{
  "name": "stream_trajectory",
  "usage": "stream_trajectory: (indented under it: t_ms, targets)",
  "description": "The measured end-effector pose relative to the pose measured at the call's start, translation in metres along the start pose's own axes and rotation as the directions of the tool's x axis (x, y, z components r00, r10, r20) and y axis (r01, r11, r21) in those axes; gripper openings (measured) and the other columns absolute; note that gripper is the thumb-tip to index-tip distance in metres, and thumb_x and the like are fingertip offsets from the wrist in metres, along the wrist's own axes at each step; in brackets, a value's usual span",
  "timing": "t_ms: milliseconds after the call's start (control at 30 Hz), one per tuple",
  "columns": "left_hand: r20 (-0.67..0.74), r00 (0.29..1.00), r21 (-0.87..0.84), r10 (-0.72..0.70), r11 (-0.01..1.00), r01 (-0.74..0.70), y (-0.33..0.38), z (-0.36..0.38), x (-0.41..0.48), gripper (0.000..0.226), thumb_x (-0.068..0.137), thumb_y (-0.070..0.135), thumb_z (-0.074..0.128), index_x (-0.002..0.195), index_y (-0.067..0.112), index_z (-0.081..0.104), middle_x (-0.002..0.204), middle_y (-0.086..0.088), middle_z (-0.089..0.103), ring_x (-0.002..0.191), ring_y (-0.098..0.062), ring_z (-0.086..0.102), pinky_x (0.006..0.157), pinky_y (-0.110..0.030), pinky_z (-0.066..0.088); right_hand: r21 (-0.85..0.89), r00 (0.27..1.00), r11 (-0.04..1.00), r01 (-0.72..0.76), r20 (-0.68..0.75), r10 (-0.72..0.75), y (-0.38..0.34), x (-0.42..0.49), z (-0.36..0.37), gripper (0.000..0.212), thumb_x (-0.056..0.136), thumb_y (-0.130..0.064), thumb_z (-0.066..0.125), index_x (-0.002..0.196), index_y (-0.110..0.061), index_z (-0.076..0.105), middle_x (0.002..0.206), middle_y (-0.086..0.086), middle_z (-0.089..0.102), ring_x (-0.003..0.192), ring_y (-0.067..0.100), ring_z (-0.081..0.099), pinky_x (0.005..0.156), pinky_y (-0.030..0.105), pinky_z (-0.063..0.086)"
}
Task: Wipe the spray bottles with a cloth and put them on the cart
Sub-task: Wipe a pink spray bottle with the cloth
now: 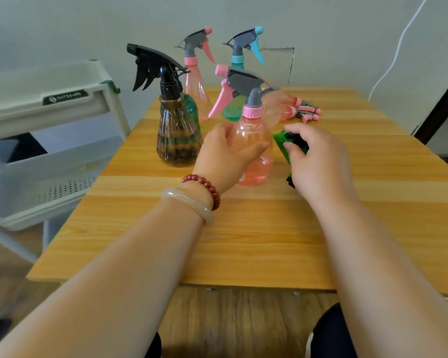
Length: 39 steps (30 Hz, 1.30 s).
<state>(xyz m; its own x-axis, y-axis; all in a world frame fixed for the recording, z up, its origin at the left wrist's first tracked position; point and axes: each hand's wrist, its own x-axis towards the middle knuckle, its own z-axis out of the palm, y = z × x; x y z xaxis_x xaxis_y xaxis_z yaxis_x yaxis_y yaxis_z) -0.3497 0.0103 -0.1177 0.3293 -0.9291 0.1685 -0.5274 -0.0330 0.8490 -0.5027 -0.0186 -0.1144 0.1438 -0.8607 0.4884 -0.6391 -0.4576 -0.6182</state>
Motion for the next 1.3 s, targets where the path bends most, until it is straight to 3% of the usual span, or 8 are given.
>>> stream_trajectory:
  t_ms: [100, 233, 533, 667, 800, 933, 1167, 1300]
  targets:
    - [0.050, 0.999, -0.041, -0.022, 0.999, 0.024, -0.006, -0.007, -0.002, 0.087, 0.087, 0.045, 0.070, 0.156, 0.020, 0.022, 0.150, 0.009, 0.041, 0.131, -0.008, 0.044, 0.090, -0.015, 0.038, 0.016, 1.000, 1.000, -0.010, -0.010, 0.010, 0.002, 0.003, 0.000, 0.031, 0.096, -0.008, 0.059, 0.124, -0.016, 0.066, 0.120, 0.001, 0.067, 0.108, 0.014, 0.057, 0.079, 0.009, 0.029]
    - [-0.008, 0.999, -0.151, -0.035, 0.988, 0.033, -0.010, -0.015, -0.014, 0.102, 0.085, 0.044, 0.073, 0.159, 0.023, 0.007, 0.162, 0.005, 0.025, 0.144, -0.011, 0.032, 0.104, -0.025, 0.035, 0.053, 1.000, 0.999, -0.010, -0.011, 0.011, 0.002, 0.004, 0.001, 0.031, 0.096, -0.010, 0.059, 0.125, -0.017, 0.066, 0.120, -0.003, 0.066, 0.108, 0.012, 0.057, 0.085, 0.016, 0.038]
    - [-0.050, 0.999, -0.021, 0.003, 1.000, -0.004, 0.005, 0.004, -0.007, 0.089, 0.079, 0.055, 0.075, 0.149, 0.019, 0.035, 0.146, 0.003, 0.039, 0.122, -0.009, 0.043, 0.104, -0.024, 0.037, 0.151, 0.999, 0.989, -0.010, -0.048, 0.017, -0.002, 0.001, 0.004, 0.032, 0.095, -0.009, 0.061, 0.125, -0.020, 0.065, 0.117, -0.010, 0.064, 0.101, 0.001, 0.053, 0.089, 0.015, 0.040]
    - [-0.064, 0.998, 0.037, 0.027, 0.999, -0.024, 0.003, 0.000, -0.004, 0.076, 0.086, 0.048, 0.070, 0.149, 0.022, 0.038, 0.139, 0.005, 0.042, 0.112, -0.005, 0.049, 0.091, -0.015, 0.036, 0.200, 0.999, 0.980, -0.006, -0.042, 0.014, -0.003, 0.000, 0.004, 0.040, 0.094, -0.011, 0.063, 0.132, -0.024, 0.058, 0.118, -0.016, 0.057, 0.112, 0.000, 0.051, 0.081, -0.005, 0.029]
    - [0.026, 1.000, -0.097, -0.015, 0.995, 0.018, -0.002, -0.009, -0.011, 0.073, 0.092, 0.033, 0.065, 0.153, 0.030, 0.026, 0.139, 0.017, 0.042, 0.077, 0.023, 0.052, 0.059, 0.000, 0.039, 0.223, 0.999, 0.974, -0.032, -0.015, 0.036, 0.001, 0.001, 0.008, 0.045, 0.094, -0.018, 0.064, 0.138, -0.021, 0.054, 0.134, -0.009, 0.059, 0.123, 0.006, 0.051, 0.093, 0.005, 0.032]
    - [-0.040, 0.998, -0.054, 0.054, 0.997, -0.056, 0.004, -0.002, -0.013, 0.079, 0.083, 0.050, 0.072, 0.148, 0.025, 0.035, 0.141, 0.010, 0.039, 0.110, 0.006, 0.044, 0.095, -0.016, 0.040, 0.243, 0.998, 0.969, -0.034, -0.039, 0.045, -0.003, 0.001, 0.007, 0.034, 0.095, -0.020, 0.064, 0.129, -0.020, 0.060, 0.119, -0.012, 0.060, 0.116, 0.004, 0.053, 0.090, 0.009, 0.035]
    - [-0.097, 0.990, -0.006, 0.101, 0.995, -0.103, 0.007, 0.001, -0.003, 0.066, 0.086, 0.045, 0.072, 0.141, 0.021, 0.044, 0.133, 0.009, 0.048, 0.113, -0.002, 0.045, 0.095, -0.020, 0.038, 0.452, 0.996, 0.891, -0.041, -0.055, 0.074, -0.008, 0.001, 0.007, 0.023, 0.094, -0.016, 0.064, 0.106, -0.036, 0.059, 0.104, -0.022, 0.063, 0.104, 0.001, 0.060, 0.090, 0.015, 0.045]
    - [0.020, 0.995, -0.175, 0.099, 0.980, -0.094, -0.007, -0.012, -0.011, 0.056, 0.088, 0.033, 0.071, 0.137, 0.028, 0.045, 0.133, 0.014, 0.055, 0.125, -0.001, 0.050, 0.098, -0.012, 0.042, 0.539, 0.993, 0.841, -0.045, -0.070, 0.098, -0.009, 0.001, 0.008, 0.026, 0.090, -0.018, 0.066, 0.096, -0.042, 0.062, 0.105, -0.014, 0.069, 0.104, 0.007, 0.064, 0.096, 0.038, 0.052]
